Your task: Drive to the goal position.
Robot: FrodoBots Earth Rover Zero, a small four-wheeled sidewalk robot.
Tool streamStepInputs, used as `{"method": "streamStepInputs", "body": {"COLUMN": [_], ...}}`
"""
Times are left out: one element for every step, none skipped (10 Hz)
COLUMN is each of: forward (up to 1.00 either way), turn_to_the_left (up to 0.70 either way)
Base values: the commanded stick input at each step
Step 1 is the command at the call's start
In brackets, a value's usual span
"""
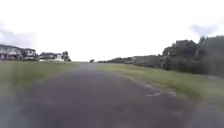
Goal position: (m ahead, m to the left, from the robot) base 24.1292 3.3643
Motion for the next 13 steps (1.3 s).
{"method": "streamStepInputs", "body": {"forward": [0.70, 0.70, 0.70, 0.70, 0.70, 0.70, 0.70, 0.70, 0.70, 0.70, 0.70, 0.70, 0.70], "turn_to_the_left": [0.00, 0.00, 0.02, 0.13, 0.25, 0.35, 0.35, 0.35, 0.35, 0.35, 0.35, 0.35, 0.35]}}
